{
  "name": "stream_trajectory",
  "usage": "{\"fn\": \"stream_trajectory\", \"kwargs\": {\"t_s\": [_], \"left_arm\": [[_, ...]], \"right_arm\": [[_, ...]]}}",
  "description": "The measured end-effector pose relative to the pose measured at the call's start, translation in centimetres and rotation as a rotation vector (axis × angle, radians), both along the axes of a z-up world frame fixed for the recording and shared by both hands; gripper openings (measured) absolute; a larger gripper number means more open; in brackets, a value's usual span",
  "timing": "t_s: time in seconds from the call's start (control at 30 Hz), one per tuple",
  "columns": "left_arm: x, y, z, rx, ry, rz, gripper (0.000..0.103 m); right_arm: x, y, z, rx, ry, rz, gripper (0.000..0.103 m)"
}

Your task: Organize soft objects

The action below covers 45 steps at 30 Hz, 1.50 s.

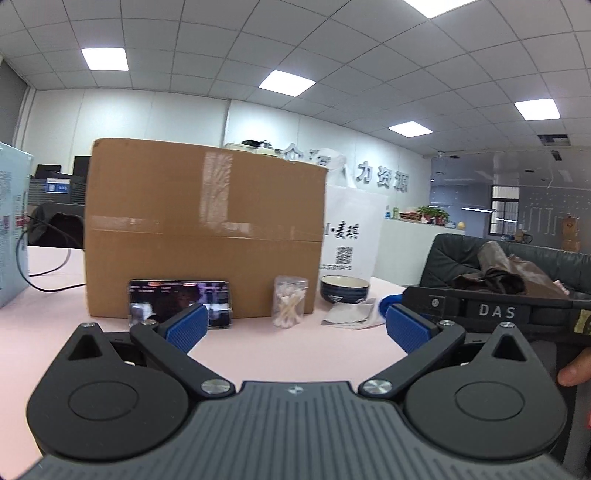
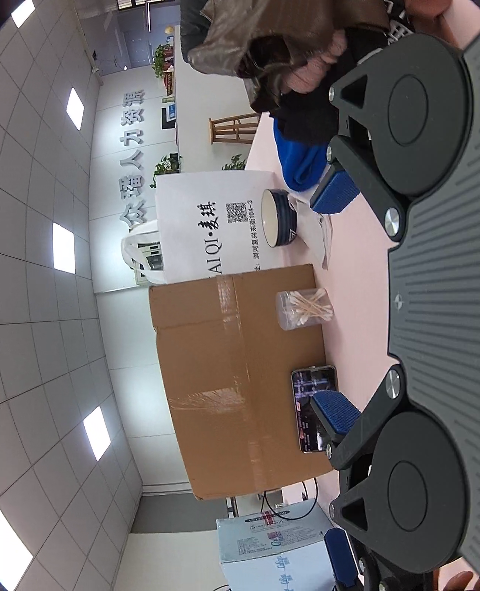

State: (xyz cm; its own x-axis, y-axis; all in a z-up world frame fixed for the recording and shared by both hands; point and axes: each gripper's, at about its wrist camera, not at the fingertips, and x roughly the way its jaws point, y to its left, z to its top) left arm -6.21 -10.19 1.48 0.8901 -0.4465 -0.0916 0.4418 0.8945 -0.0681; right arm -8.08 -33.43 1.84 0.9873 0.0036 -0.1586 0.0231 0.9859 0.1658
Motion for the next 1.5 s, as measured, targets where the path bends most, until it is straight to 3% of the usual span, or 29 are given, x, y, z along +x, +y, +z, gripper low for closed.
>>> {"fn": "stream_trajectory", "kwargs": {"t_s": [0.33, 0.47, 0.63, 0.8, 0.97, 1.27, 1.5], "left_arm": [[1.5, 5.4, 0.1, 0.036, -0.082, 0.227, 0.103], [2.6, 7.2, 0.0, 0.046, -0.095, 0.344, 0.103], [3.6, 8.9, -0.7, 0.04, -0.094, 0.463, 0.103], [4.4, 9.7, -1.2, 0.054, -0.05, 0.468, 0.103], [4.3, 10.0, -1.3, 0.058, -0.07, 0.464, 0.103], [4.0, 10.3, -1.3, 0.067, -0.09, 0.507, 0.103], [4.0, 9.9, -1.4, 0.081, -0.095, 0.499, 0.103]], "right_arm": [[3.7, 3.6, 0.5, -0.001, 0.021, 0.228, 0.103], [5.1, 5.4, 0.4, -0.085, -0.006, 0.206, 0.103], [7.0, 5.9, -0.9, -0.115, 0.01, 0.171, 0.103], [8.1, 5.2, -1.8, -0.128, 0.03, 0.133, 0.103], [8.6, 3.9, -2.2, -0.088, 0.05, 0.108, 0.103], [8.1, 2.9, -2.3, -0.071, 0.005, 0.075, 0.103], [7.8, 3.4, -2.5, -0.098, -0.001, 0.046, 0.103]]}}
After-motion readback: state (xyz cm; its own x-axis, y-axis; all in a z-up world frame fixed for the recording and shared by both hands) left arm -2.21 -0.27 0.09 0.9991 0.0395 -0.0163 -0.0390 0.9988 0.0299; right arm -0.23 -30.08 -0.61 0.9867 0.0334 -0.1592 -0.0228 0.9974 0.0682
